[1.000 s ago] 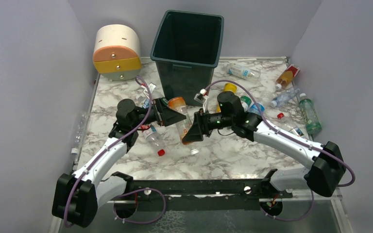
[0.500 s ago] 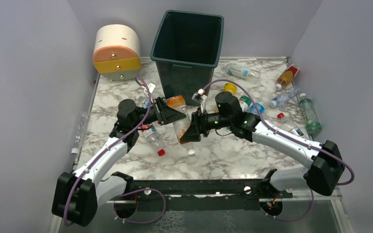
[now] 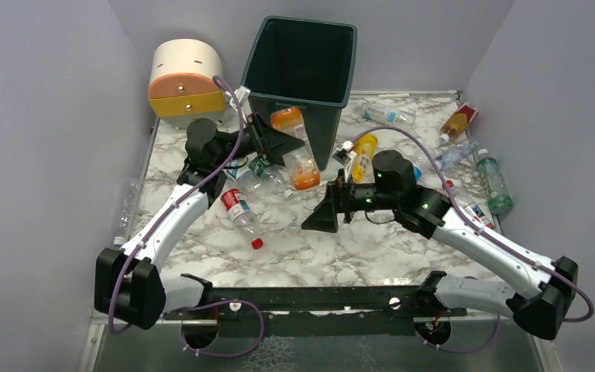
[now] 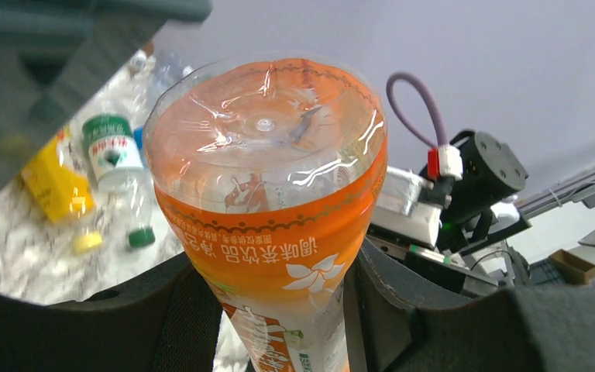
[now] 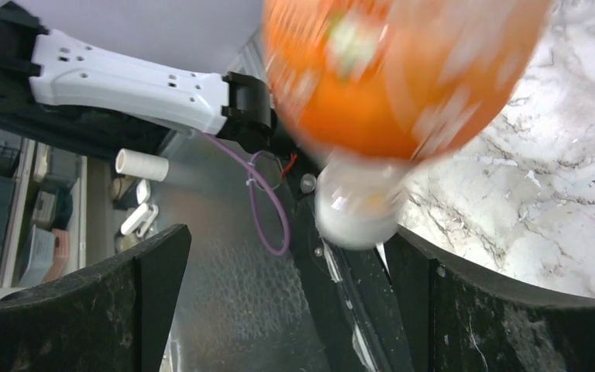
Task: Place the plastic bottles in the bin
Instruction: Pick up the plastic bottle at the center of the board, then place the plastic bottle in the trash bin.
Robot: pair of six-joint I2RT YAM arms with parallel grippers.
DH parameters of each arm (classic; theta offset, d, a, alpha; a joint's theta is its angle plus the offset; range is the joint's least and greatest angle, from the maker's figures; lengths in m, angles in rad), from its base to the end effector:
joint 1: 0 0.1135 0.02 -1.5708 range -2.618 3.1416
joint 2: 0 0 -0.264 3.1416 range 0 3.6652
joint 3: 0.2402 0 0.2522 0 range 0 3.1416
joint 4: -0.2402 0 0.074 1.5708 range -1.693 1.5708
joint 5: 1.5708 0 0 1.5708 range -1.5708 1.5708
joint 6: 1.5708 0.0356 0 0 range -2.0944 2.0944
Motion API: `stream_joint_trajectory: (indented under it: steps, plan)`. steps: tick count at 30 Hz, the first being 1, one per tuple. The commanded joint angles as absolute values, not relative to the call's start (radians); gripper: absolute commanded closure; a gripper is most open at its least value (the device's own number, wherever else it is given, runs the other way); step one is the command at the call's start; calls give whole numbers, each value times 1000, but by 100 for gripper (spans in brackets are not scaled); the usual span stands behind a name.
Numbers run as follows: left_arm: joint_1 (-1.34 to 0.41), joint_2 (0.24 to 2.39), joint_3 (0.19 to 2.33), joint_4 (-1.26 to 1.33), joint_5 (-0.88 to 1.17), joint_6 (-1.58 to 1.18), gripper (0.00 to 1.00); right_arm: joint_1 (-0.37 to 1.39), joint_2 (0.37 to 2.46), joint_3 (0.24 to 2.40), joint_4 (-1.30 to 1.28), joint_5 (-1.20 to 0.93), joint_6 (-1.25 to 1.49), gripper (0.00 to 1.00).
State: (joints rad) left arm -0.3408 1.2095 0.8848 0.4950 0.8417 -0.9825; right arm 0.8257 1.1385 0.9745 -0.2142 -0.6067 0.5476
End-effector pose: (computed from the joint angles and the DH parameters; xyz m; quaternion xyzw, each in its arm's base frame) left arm 0.2496 -0.1167 0.3557 0.1110 0.6567 -0.6365 0.3889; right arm 0.1592 0.2025 0.3343 -0.2756 0.7588 0.5309 0.2578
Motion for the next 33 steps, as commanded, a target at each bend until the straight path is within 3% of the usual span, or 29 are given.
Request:
stream_joint_trajectory:
  steps: [1,18,24,31,33]
  plan:
    - [-325,1302,1073,534,854,-961,53,834,1020,955,-321,-520,536,2]
    - [-175,1993,2074,531,708,-1051,47,834,887,858,-341,-514,579,0]
    - [-147,2120,2146,532,678,-1017,41,834,865,853,-351,-505,584,0]
    - [-140,2112,2088,531,704,-978,17,834,866,847,-352,-513,589,0]
    - [-140,2109,2097,531,716,-972,2,834,875,846,-348,-515,589,0]
